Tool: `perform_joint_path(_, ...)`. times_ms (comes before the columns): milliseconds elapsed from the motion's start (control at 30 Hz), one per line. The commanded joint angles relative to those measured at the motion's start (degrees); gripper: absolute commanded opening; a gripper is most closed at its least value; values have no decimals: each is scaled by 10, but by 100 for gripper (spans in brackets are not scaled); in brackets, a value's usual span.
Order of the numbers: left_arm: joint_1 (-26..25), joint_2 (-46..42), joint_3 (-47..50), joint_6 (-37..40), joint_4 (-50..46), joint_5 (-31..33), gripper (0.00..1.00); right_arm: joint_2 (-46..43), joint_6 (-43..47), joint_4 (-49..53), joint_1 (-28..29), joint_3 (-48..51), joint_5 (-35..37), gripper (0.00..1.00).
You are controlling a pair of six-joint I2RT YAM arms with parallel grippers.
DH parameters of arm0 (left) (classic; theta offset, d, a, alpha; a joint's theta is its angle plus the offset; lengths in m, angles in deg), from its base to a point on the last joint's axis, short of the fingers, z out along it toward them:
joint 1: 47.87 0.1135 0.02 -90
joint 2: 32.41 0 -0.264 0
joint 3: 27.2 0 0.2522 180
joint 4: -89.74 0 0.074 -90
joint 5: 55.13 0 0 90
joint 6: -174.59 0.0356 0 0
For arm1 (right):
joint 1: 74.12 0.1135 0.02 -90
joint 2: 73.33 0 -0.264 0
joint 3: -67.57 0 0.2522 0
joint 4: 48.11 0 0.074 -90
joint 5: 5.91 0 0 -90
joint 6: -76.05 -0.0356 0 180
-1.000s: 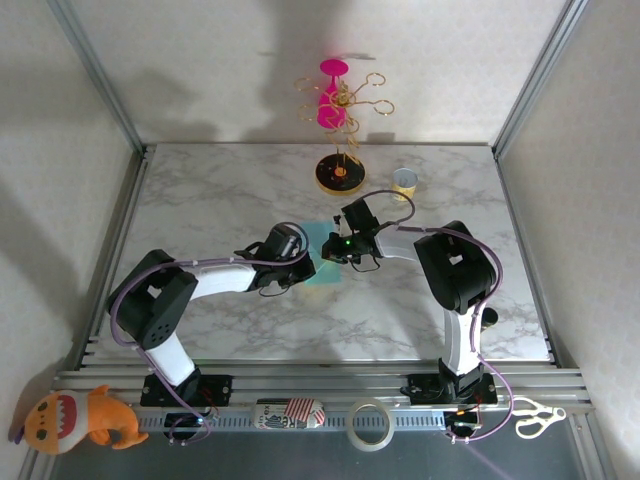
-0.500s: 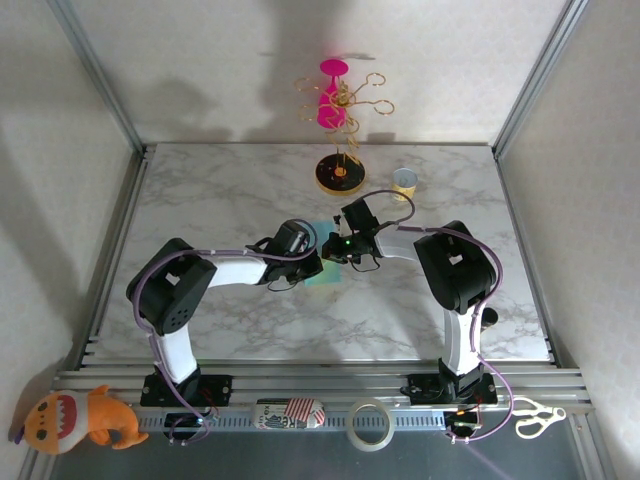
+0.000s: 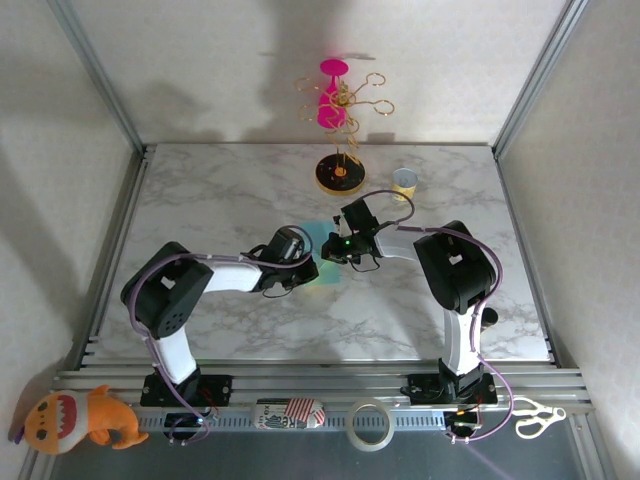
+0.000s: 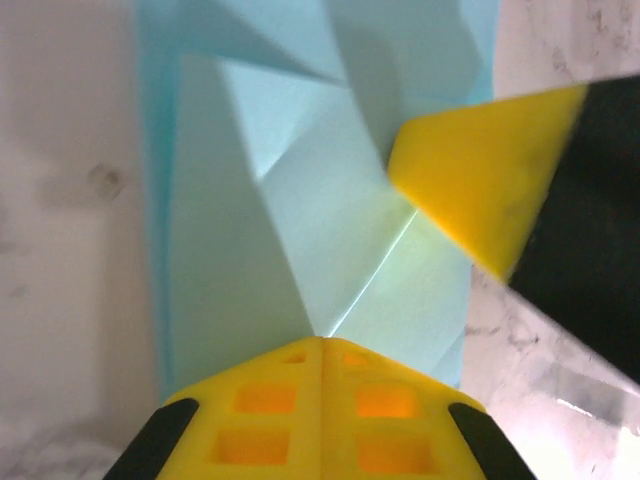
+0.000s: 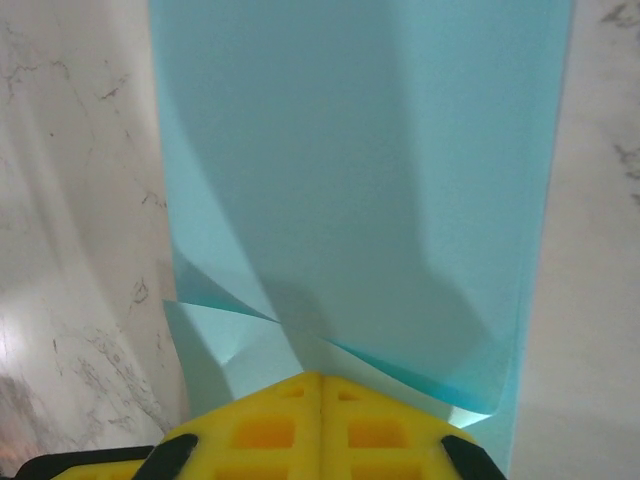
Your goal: Fold a paper plane with a square sheet of paper (pick it up from the middle)
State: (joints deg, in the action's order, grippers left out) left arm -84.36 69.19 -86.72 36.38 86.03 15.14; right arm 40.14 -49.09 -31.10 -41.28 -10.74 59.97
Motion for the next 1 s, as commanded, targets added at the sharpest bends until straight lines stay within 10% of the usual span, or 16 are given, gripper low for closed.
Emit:
perform_joint_path(0,5,-35,31,8,-91,1,0,25,8,44,0,1,27,0)
perform_joint_path(367,21,-73,-4,-34,-9,20,4,-11,11,18,0,-25,-21,3)
perform_joint_path(600,35,-8,-62,-36,-5,55,2,-70,-45,15,-5,-8,26,27)
perform_joint_path(967,53,30,-54,-49,10,63,0,-107,-168,-8,-6,67,56,37)
